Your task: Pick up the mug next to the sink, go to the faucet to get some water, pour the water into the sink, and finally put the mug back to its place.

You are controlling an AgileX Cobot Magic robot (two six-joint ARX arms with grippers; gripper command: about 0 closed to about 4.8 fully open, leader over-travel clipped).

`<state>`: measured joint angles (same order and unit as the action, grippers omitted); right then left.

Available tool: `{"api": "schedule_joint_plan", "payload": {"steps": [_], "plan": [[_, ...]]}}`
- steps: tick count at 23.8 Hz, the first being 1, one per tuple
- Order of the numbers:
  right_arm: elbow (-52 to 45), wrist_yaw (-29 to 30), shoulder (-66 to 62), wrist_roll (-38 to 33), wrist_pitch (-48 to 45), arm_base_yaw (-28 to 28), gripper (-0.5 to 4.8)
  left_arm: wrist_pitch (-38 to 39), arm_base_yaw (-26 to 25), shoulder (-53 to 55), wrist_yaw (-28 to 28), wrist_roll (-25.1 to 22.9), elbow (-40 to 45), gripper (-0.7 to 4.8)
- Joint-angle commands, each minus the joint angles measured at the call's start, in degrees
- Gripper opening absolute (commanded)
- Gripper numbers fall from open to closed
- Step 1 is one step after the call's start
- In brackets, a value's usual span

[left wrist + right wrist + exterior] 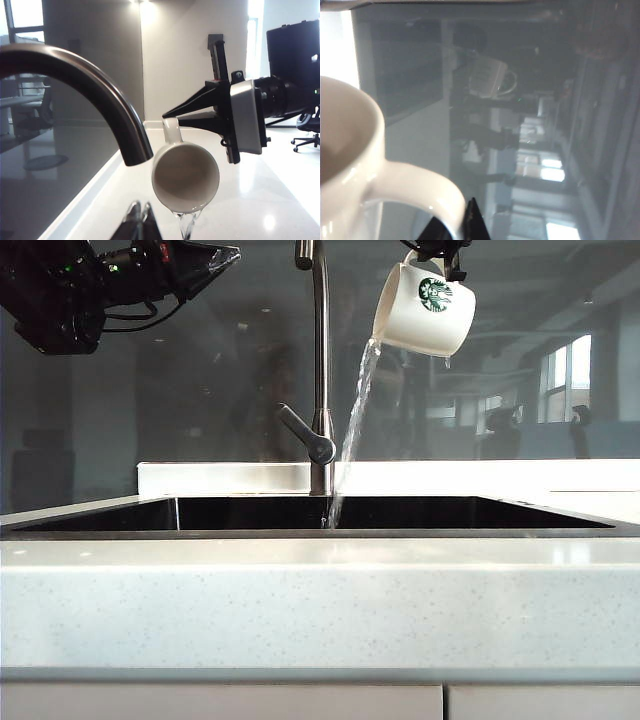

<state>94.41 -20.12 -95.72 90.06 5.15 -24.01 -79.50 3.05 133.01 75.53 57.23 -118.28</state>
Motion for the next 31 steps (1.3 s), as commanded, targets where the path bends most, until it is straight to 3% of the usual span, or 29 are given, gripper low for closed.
{"api": "schedule_joint_plan", "payload": {"steps": [1, 13, 17, 31], "plan": [[0.9, 1.6, 1.2, 3.7, -4.0, -0.2, -0.05, -0.3, -0.2, -1.0, 0.3, 1.4, -0.3, -0.03], [0.9, 2.5, 1.2, 8.3, -4.0, -0.5, -0.05, -0.5, -0.2, -1.4, 0.3, 1.7, -0.3, -0.03], [0.9, 2.5, 1.2, 14.3, -3.7, -1.1, -0.05, -0.5, -0.3, -1.5, 0.3, 2.9, -0.3, -0.03], [0.9, 2.3, 1.2, 18.5, -8.9, -2.5, -0.05, -2.0, -1.6, -1.6, 0.4, 5.4, -0.3, -0.03]]}}
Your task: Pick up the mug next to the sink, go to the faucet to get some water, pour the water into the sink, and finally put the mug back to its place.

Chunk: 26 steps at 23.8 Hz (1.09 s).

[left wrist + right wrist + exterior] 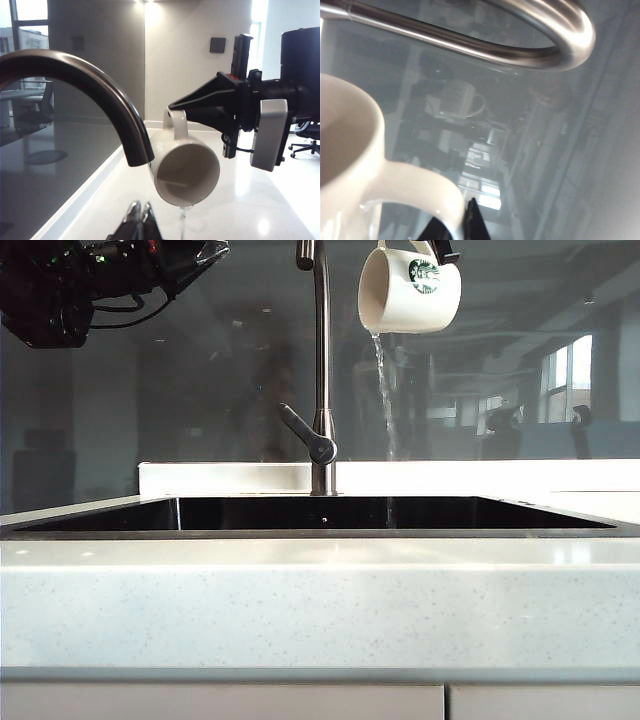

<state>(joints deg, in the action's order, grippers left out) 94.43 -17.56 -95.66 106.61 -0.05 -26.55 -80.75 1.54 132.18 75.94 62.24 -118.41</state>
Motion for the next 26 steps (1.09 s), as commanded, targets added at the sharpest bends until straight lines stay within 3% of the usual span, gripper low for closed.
{"api": "schedule_joint_plan", "payload": {"steps": [1, 7, 12, 14, 16, 22, 23, 24, 26], "plan": [[0.8, -0.3, 1.1, 1.9, -3.7, 0.0, -0.05, -0.8, -0.1, -0.8, 0.0, 0.4, -0.2, -0.03], [0.8, 0.0, 1.1, 2.1, -3.7, -0.2, -0.05, -0.8, -0.1, -1.2, 0.0, 0.8, -0.2, -0.03], [0.8, 1.8, 1.1, 6.4, -4.7, -0.2, -0.05, -0.8, -0.1, -1.3, 0.0, 0.8, -0.2, -0.03], [0.8, 4.7, 1.1, 6.5, -6.1, -0.2, -0.05, -0.8, -0.1, -1.3, 0.0, 0.8, -0.2, -0.03], [0.8, 7.7, 1.1, 12.2, -9.2, -0.2, -0.05, -0.8, -0.1, -1.3, 0.0, 0.9, -0.2, -0.03], [0.8, 7.5, 1.1, 12.0, -9.6, -0.3, -0.05, -0.8, -0.1, -1.3, 0.0, 1.4, -0.2, -0.03], [0.8, 7.0, 1.1, 11.3, -9.5, -0.3, -0.05, -0.8, -0.1, -1.3, 0.0, 1.4, -0.2, -0.03], [0.8, 7.0, 1.1, 5.8, -9.4, -0.3, -0.05, -0.8, -0.1, -1.3, 0.0, 1.5, -0.2, -0.03], [0.8, 3.2, 1.1, -12.5, -8.7, -0.3, -0.05, -0.8, -0.1, -1.3, 0.0, 1.7, -0.2, -0.03]]}}
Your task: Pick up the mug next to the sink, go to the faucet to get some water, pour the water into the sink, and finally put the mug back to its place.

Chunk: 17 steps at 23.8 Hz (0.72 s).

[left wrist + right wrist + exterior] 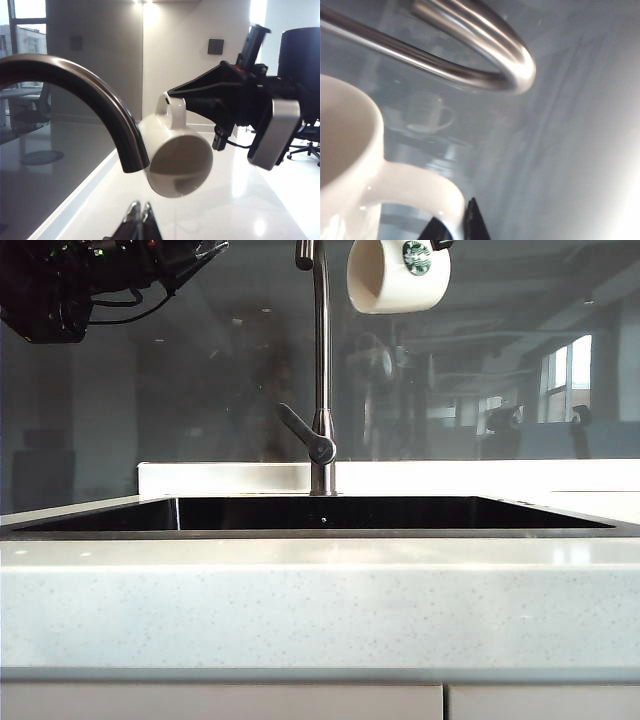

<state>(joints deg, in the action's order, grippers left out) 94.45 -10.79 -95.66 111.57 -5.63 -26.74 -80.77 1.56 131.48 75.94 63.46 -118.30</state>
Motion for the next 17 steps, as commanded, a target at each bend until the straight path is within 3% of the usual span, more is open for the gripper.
{"api": "schedule_joint_plan", "payload": {"steps": [1, 3, 7, 8, 9, 12, 17], "plan": [[0.8, -5.7, 1.1, -24.2, -3.1, -0.1, -0.05, -0.8, -0.1, -0.6, 0.0, 0.4, -0.3, -0.03], [0.8, -14.6, 1.1, -46.2, -2.5, -0.1, -0.05, -0.8, -0.1, -0.6, 0.0, 0.4, -0.3, -0.03], [0.8, -17.5, 1.1, -62.1, 6.6, 2.0, -0.05, -0.7, -0.1, -0.6, 0.0, 0.4, -0.3, -0.03], [0.8, -16.0, 1.1, -70.5, 11.5, 3.4, -0.05, -0.8, -0.1, -0.6, 0.0, 0.4, -0.3, -0.03], [0.8, -14.6, 1.2, -74.2, 13.8, 4.4, -0.05, -0.8, -0.1, -0.6, 0.0, 0.4, -0.3, -0.03], [0.6, -3.7, 1.4, -91.7, 22.7, 11.7, -0.05, -0.7, -0.1, -0.7, 0.0, 0.4, -0.3, -0.03], [-5.7, 7.1, 2.2, -98.2, 20.6, 23.5, -0.05, -0.5, 0.0, -0.6, 0.0, 0.4, -0.2, -0.03]]}}
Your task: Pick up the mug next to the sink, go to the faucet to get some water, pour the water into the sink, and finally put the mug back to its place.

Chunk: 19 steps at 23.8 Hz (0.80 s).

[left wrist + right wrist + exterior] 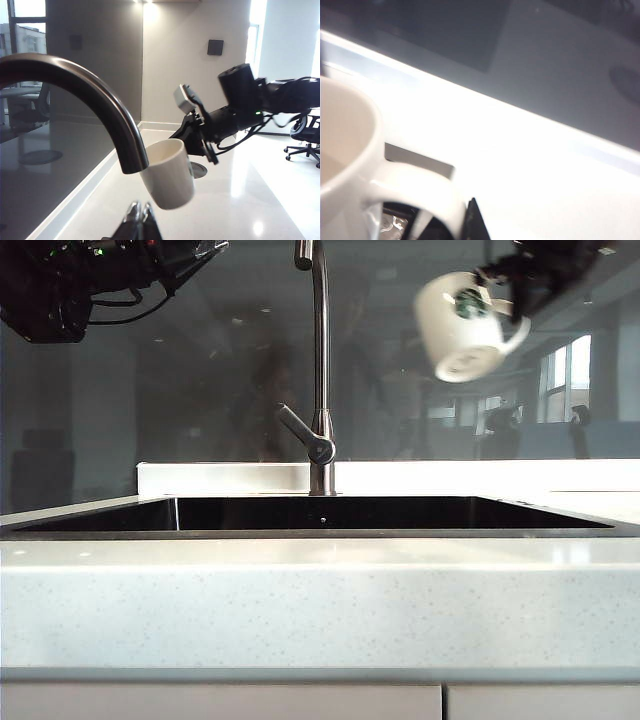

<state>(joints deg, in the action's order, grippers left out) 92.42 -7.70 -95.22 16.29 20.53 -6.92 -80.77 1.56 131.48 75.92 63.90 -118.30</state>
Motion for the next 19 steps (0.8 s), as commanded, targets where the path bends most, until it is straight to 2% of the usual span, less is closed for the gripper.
{"api": "schedule_joint_plan", "payload": {"steps": [1, 4, 6, 8, 12, 19], "plan": [[-5.6, 4.6, 2.3, -3.0, -6.9, 4.9, -0.05, -0.5, 0.1, -0.6, -0.1, 0.0, -0.2, -0.03], [-15.7, 7.8, 4.7, -5.4, -16.2, 9.7, -0.05, -0.5, 0.2, -0.6, -0.2, -0.2, -0.2, -0.03], [-25.6, 9.4, 6.0, -6.1, -28.3, 13.4, -0.05, -0.5, 0.1, -0.6, -0.2, -0.2, -0.2, -0.03], [-29.9, 9.4, 6.0, -6.0, -34.0, 14.7, -0.05, -0.5, 0.1, -0.6, -0.2, -0.2, -0.2, -0.03], [-41.6, 11.1, 5.6, -5.6, -53.0, 18.2, -0.05, -0.2, 0.3, -0.6, -0.2, 0.0, -0.2, -0.03], [-44.7, 13.4, 2.1, -5.3, -56.2, 19.5, -0.05, 1.5, 0.3, -0.6, -0.2, 0.0, -0.2, -0.03]]}}
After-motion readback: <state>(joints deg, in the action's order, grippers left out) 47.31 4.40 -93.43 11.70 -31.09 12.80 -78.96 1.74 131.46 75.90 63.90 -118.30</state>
